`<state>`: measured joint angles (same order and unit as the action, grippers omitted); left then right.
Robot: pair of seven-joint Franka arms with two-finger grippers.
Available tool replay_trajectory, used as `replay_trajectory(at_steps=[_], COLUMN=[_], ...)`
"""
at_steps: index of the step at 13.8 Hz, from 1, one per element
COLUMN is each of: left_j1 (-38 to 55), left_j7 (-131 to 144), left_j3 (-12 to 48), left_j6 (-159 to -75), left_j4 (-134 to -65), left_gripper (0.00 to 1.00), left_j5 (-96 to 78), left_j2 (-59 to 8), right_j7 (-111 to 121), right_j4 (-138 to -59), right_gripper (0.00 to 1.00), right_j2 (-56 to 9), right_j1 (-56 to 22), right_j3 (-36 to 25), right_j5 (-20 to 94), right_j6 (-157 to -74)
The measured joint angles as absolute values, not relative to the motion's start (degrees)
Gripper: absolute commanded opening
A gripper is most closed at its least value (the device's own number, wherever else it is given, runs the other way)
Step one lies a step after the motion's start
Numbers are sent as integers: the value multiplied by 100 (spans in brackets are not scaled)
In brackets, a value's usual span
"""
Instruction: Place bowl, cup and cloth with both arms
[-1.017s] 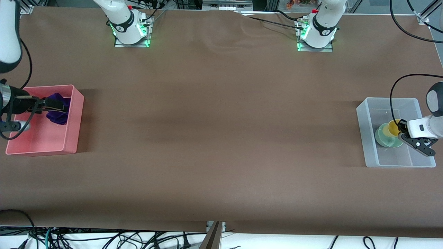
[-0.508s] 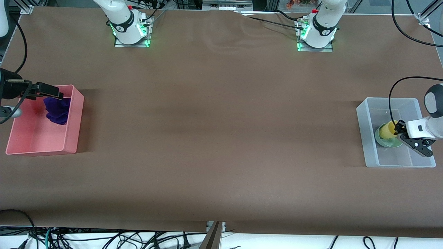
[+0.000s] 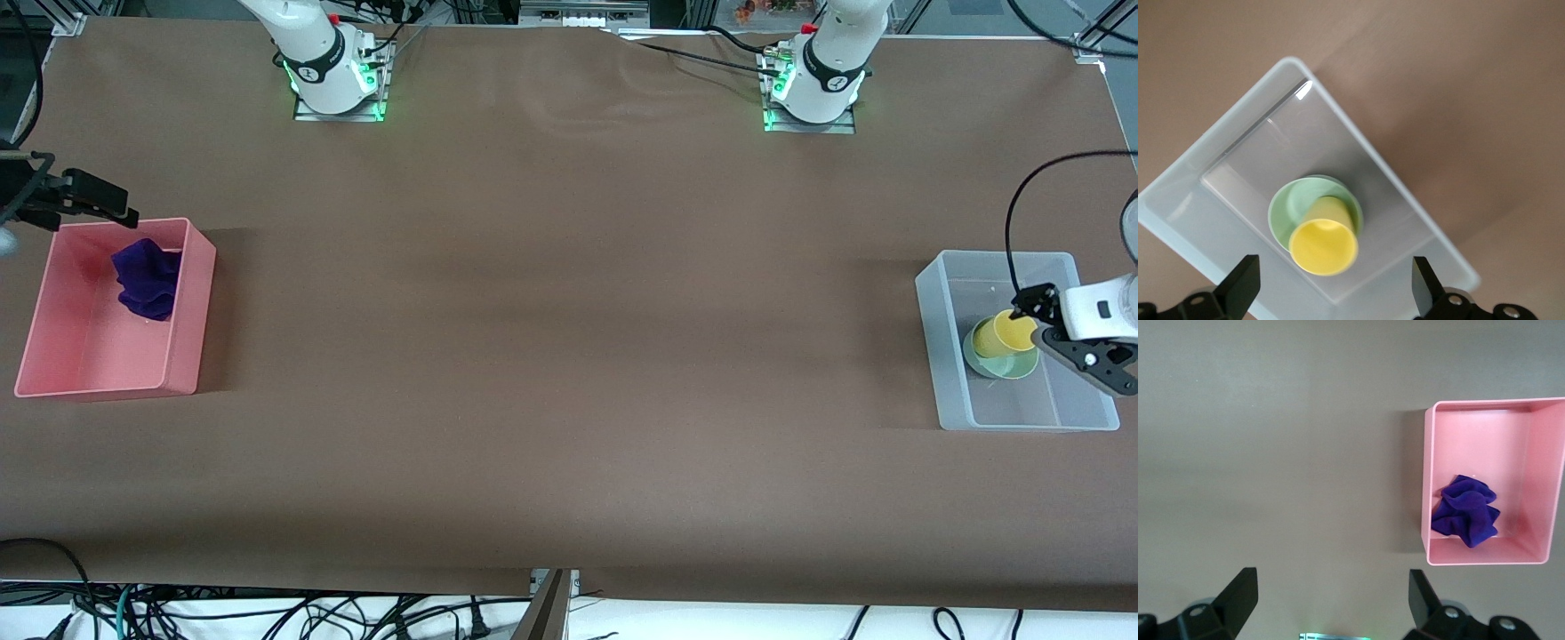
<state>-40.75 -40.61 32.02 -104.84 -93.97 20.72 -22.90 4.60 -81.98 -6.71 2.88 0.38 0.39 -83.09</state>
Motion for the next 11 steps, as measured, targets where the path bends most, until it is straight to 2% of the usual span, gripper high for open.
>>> replay_trajectory(at_steps=[4, 7, 9, 11], left_j1=[-4063, -3983, -3646, -2802], left_j7=[-3005, -2724, -2698, -2407], left_j3=[3978, 4244, 3968, 3151], left_j6=[-8989, -8565, -8543, -8533], left_j4=[-8662, -8212, -8169, -8165], left_gripper=[100, 100, 100, 100], left_j5=[1860, 1843, 1658, 1376], left_j2=[-1894, -1763, -1498, -1164], right_j7=[460, 469, 499, 507], right_j4=[-8279, -8281, -8286, -8330], right_gripper=[100, 100, 100, 100], right_j2=[-673, -673, -671, -655], right_j1=[285, 278, 277, 277], right_j3=[148, 260, 263, 263], right_j5=[-221, -354, -362, -363], right_j6=[-8331, -8331, -8329, -8312])
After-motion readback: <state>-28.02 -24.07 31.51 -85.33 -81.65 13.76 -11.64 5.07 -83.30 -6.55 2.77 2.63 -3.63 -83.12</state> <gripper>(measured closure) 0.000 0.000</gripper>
